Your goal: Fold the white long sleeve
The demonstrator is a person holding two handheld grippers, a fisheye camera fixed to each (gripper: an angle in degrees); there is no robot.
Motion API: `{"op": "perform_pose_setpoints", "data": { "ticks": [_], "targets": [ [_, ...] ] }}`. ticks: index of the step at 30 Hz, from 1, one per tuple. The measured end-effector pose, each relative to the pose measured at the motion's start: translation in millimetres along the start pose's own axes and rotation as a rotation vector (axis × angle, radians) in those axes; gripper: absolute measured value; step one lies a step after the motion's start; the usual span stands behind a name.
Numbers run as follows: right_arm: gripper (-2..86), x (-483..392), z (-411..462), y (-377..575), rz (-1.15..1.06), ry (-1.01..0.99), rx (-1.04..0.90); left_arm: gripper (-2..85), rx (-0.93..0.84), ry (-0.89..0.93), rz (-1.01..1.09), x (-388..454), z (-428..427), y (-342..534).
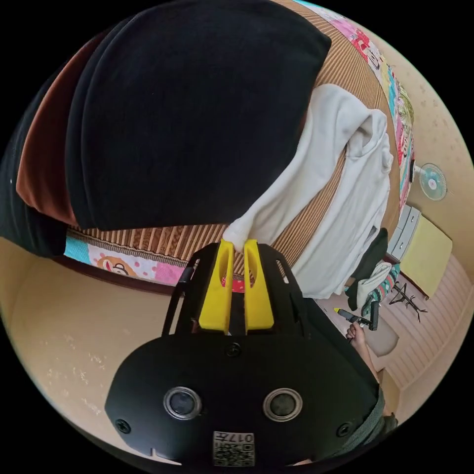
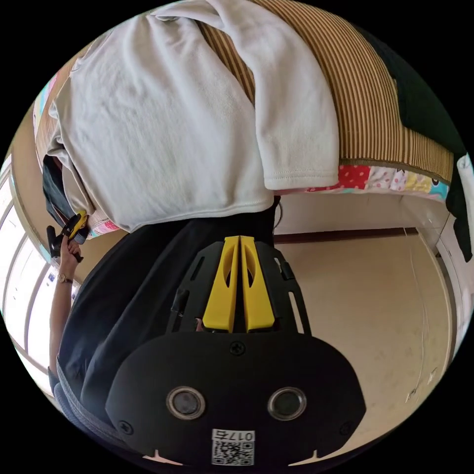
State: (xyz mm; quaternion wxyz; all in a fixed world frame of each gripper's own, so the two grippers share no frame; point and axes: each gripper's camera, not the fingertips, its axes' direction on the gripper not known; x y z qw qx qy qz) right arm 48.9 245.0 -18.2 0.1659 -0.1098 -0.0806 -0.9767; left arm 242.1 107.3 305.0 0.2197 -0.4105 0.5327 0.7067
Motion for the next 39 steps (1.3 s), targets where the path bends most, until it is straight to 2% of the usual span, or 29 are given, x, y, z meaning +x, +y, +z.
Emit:
{"op": "perform_pose_setpoints", "data": {
  "ticks": [2, 4, 6, 8, 10, 16, 20, 22, 26, 28, 30, 33, 35, 39],
  "targets": [
    [0.2, 7.6, 4.2, 13.2, 0.038, -0.028, 0.021, 2.5, -0.018, 0.073, 0.022, -18.6, -4.1, 6.6],
    [0.2, 17.1, 10.3, 28.0, 0.079, -0.098, 0.059, 1.4, -0.027, 0.229, 0.076, -37.8, -14.1, 15.8],
    [0.2, 24.7, 15.4, 37.2, 0.107, -0.162, 0.088, 0.5, 0.004, 0.526, 0.233, -54.6, -43.9, 39.3],
    [0.3, 33.3, 21.0, 46.5, 0.135, -0.228, 0.12, 0.0, 0.016, 0.643, 0.347, -60.4, -73.6, 61.5],
    [0.3, 48.0, 30.7, 58.0, 0.17, -0.315, 0.153, -0.2, 0.052, 0.69, 0.455, -62.3, -112.6, 84.6],
    [0.2, 108.5, 65.4, 84.7, 0.31, -0.56, 0.202, -0.6, 0.353, 0.781, 0.625, -61.2, -270.4, 121.7],
    [0.2, 152.1, 84.1, 99.2, 0.42, -0.73, 0.226, -0.5, 0.359, 0.848, 0.78, 26.5, -320.1, 107.4],
    [0.3, 178.1, 88.9, 105.8, 0.471, -0.83, 0.266, -0.3, 0.327, 0.85, 0.844, 91.7, -312.6, 100.2],
    [0.4, 209.1, 90.5, 108.3, 0.509, -0.98, 0.323, 1.8, 0.173, 0.763, 0.91, 271.5, -226.6, 82.7],
    [0.5, 228.1, 89.2, 109.0, 0.524, -1.086, 0.372, 6.1, 0.098, 0.71, 0.93, 343.7, -172.9, 80.1],
    [0.7, 243.1, 89.0, 109.2, 0.527, -1.171, 0.408, 14.2, 0.007, 0.639, 0.925, 415.1, -107.7, 82.5],
    [1.5, 271.8, 92.0, 108.9, 0.516, -1.262, 0.458, 12.8, -0.004, 0.546, 0.915, 453.2, -51.8, 92.9],
    [2.5, 289.2, 96.2, 106.8, 0.511, -1.267, 0.462, 11.5, -0.012, 0.575, 0.902, 449.8, -28.0, 94.0],
    [5.4, 310.7, 93.8, 91.2, 0.408, -1.092, 0.404, 11.7, 0.007, 0.606, 0.733, 389.3, 9.2, 86.3]
  ]
}}
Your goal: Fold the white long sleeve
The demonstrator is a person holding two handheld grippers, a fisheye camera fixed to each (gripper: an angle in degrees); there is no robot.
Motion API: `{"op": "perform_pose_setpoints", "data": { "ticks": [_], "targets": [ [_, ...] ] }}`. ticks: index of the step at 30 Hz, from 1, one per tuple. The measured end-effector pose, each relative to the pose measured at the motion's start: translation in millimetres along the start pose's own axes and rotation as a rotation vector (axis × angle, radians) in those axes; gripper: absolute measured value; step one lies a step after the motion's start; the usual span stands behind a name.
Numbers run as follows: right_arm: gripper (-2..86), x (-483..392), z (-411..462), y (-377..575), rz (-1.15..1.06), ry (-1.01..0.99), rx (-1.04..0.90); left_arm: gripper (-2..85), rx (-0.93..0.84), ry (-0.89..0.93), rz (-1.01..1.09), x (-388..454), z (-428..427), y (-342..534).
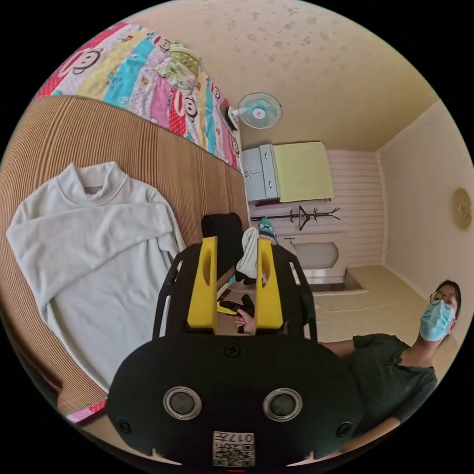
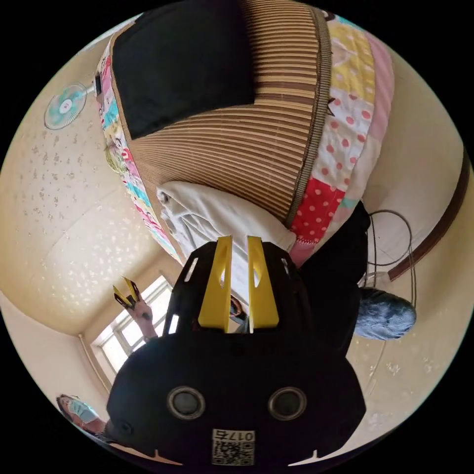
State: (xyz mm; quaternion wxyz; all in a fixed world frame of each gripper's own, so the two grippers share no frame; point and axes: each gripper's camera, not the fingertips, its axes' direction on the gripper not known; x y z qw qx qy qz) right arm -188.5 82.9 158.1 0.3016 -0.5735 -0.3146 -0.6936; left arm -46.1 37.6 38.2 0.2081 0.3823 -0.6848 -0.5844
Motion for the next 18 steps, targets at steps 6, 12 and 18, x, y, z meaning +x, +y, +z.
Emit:
{"op": "perform_pose_setpoints", "data": {
  "ticks": [6, 12, 18],
  "targets": [
    [10.9, -38.9, 34.9, -21.9, -0.242, 0.356, -0.167, 11.4, 0.102, -0.042, -0.326, -82.0, -33.1, 92.1],
    [14.0, -78.8, 95.7, -42.7, -0.503, 0.642, -0.337, 11.1, 0.144, -0.024, -0.508, -109.4, -34.9, 163.7],
    [4.4, -103.6, 102.5, -68.3, -0.633, 0.827, -0.52, 10.3, 0.087, 0.013, -0.454, -87.1, -3.6, 143.8]
  ]
}}
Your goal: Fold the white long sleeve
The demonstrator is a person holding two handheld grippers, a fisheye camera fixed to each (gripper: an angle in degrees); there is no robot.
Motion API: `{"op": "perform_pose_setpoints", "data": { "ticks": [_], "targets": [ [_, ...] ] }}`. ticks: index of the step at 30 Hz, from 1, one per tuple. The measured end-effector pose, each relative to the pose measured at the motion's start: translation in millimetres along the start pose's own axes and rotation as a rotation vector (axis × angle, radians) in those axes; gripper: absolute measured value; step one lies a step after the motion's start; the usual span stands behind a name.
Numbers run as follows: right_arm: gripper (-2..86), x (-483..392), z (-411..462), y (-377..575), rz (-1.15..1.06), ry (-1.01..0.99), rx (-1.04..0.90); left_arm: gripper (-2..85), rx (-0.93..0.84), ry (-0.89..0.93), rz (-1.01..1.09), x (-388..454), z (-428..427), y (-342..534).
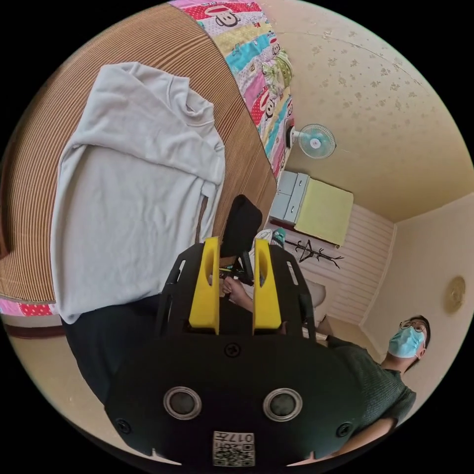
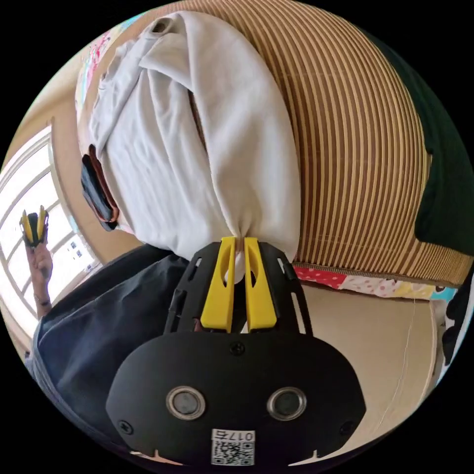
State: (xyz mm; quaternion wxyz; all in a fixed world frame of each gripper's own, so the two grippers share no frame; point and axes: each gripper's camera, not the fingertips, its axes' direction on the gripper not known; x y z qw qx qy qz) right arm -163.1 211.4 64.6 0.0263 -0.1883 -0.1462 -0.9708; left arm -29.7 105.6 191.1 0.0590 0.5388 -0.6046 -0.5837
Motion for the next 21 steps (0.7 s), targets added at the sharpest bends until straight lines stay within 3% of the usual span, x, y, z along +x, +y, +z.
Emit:
{"op": "perform_pose_setpoints", "data": {
  "ticks": [2, 4, 6, 9, 11, 16, 21],
  "targets": [
    [3.7, 9.2, -27.7, 8.4, -0.151, -0.193, 0.034, 10.1, -0.015, 0.002, 0.045, 14.9, 5.1, -9.5],
    [3.2, 35.0, -82.6, 29.6, -0.35, -0.564, 0.122, 10.0, -0.027, -0.014, 0.072, 25.7, 7.0, -18.7],
    [2.9, 62.2, -135.2, 52.8, -0.459, -0.736, 0.268, 10.0, -0.026, -0.023, 0.091, 33.7, 4.3, -28.1],
    [2.7, 126.0, -219.2, 95.8, -0.482, -0.805, 0.607, 10.0, -0.001, -0.032, 0.08, 32.5, -1.9, -34.6],
    [2.8, 169.5, -250.2, 114.9, -0.368, -0.767, 0.787, 10.0, 0.02, -0.031, 0.062, 27.0, -4.2, -37.0],
    [4.9, 239.1, -248.3, 156.3, 0.27, -0.517, 1.083, 9.8, 0.067, -0.017, -0.017, 3.9, -3.6, -40.7],
    [8.9, 232.3, -186.8, 156.6, 0.504, -0.478, 1.067, 9.6, 0.141, 0.002, -0.12, -21.5, -9.2, -36.5]
  ]
}}
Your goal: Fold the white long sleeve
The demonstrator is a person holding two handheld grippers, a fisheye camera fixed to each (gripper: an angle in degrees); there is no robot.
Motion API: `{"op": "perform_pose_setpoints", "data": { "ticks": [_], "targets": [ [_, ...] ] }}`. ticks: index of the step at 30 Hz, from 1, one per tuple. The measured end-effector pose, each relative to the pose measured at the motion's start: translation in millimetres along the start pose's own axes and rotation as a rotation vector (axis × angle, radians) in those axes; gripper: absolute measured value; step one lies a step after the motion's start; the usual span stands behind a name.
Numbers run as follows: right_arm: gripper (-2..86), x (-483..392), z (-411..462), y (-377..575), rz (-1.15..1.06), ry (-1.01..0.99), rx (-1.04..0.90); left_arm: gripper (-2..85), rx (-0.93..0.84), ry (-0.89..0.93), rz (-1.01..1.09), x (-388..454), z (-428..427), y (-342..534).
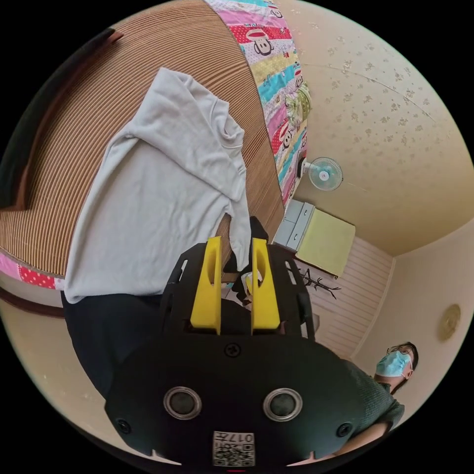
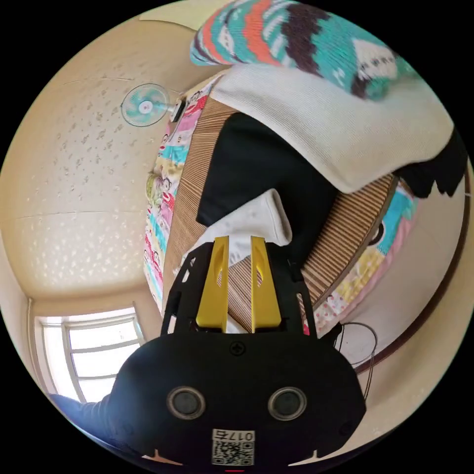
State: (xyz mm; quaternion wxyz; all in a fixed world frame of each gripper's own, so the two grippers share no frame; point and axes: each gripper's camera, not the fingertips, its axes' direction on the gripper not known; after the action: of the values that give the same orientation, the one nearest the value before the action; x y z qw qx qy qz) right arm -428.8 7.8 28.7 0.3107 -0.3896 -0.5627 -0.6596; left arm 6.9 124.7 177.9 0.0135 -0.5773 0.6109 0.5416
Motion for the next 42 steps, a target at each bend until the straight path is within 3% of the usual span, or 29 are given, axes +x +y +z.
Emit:
{"op": "perform_pose_setpoints", "data": {
  "ticks": [5, 12, 15, 17, 23, 29, 31, 33, 35, 37, 42],
  "targets": [
    [12.1, 33.0, 56.8, 15.3, 0.151, -0.063, -0.106, 9.2, 0.046, -0.038, -0.116, -26.4, -18.8, -1.4],
    [9.5, 71.2, 64.7, -12.2, 0.429, -0.212, 0.07, 9.5, 0.008, -0.297, -0.217, -52.3, -75.8, -11.7],
    [5.2, 74.9, 65.1, -20.1, 0.508, -0.169, 0.061, 10.7, -0.024, -0.371, -0.325, -74.6, -89.7, -5.4],
    [4.3, 65.3, 65.4, -23.5, 0.503, -0.177, 0.059, 11.0, -0.021, -0.36, -0.362, -87.2, -94.0, 2.4],
    [3.6, -67.5, 90.3, -48.7, 0.233, -0.608, 0.103, 11.0, 0.042, -0.219, -0.46, -125.9, -83.9, 32.9],
    [4.1, -343.9, 169.6, -14.0, -0.372, -0.777, -0.193, 11.0, 0.027, -0.177, -0.447, -132.5, -74.8, 25.6],
    [5.2, -429.7, 223.5, 51.4, -0.557, -0.737, -0.366, 11.1, 0.02, -0.161, -0.424, -130.5, -74.4, 20.9],
    [7.4, -466.5, 275.2, 112.9, -0.597, -0.683, -0.53, 11.1, 0.022, -0.14, -0.399, -130.1, -76.3, 18.4],
    [10.3, -482.5, 334.5, 182.1, -0.622, -0.638, -0.763, 11.1, 0.029, -0.128, -0.399, -133.7, -79.5, 21.1],
    [12.7, -466.7, 405.2, 273.9, -0.657, -0.454, -1.097, 11.1, 0.039, -0.103, -0.412, -141.6, -84.3, 26.9],
    [13.0, -375.2, 450.0, 342.5, -0.767, -0.013, -1.384, 11.0, 0.093, -0.052, -0.418, -174.6, -114.7, 53.8]
  ]
}}
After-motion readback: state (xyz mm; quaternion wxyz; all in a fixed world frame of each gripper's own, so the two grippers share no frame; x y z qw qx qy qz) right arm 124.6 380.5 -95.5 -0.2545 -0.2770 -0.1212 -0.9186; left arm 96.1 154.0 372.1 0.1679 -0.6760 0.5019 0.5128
